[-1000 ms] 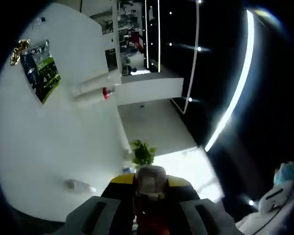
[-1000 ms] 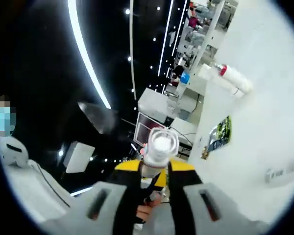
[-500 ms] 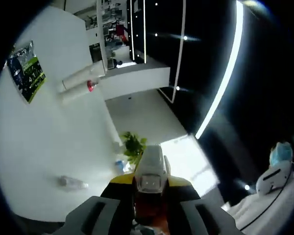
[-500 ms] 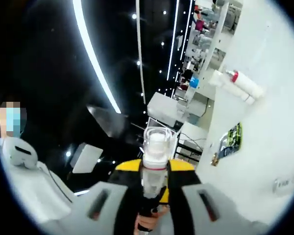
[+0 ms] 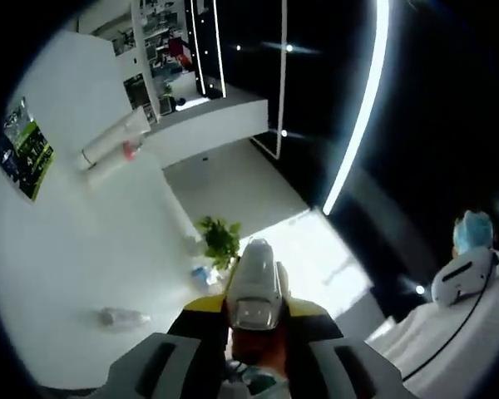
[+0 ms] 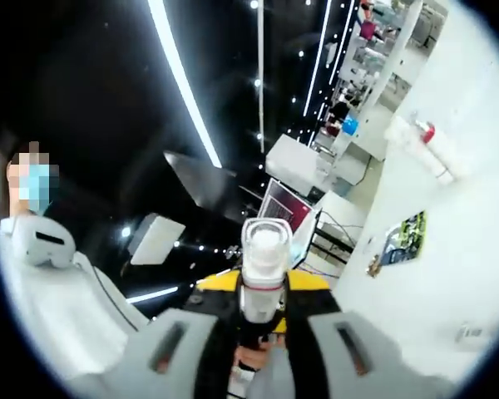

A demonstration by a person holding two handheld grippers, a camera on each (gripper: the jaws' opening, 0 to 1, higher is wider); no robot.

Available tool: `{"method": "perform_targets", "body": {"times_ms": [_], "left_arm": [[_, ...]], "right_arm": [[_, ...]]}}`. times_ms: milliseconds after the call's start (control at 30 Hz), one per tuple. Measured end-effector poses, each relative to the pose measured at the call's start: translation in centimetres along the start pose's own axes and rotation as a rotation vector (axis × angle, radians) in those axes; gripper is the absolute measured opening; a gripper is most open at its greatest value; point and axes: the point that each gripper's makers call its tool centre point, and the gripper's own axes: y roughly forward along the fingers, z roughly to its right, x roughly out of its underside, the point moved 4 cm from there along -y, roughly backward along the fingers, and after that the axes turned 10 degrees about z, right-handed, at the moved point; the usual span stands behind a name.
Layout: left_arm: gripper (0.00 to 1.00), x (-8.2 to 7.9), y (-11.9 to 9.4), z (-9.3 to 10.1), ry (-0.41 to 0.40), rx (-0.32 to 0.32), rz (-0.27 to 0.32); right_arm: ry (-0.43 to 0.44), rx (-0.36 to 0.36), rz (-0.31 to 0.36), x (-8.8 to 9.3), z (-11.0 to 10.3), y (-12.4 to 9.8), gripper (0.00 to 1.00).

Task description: Arrange the skincare products in the storage area until every visible bottle or jar stands upright without overlapping.

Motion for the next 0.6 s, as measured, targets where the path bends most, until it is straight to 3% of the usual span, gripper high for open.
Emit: {"method": "perform_targets", "body": {"times_ms": [200,367,600], "left_arm": [[0.26,0.2,-0.4,-0.2,0.021,0.008,-0.027],[0.28,-0.5,-0.2,-0.3,0.028,0.013,0.003],[0.3,0.3,0.0,0.2,0.036,0.016,-0.013]], "right_arm": [[0.015,-0.019,-0.003,-0.2,-0.3,0.2,0.19],[-0.001,-0.032,0.009,-0.9,-0.8,0.3,0.19],[-0.005,-0.048,-0.006,-1.5,-1.0,0.0,0.19]]}}
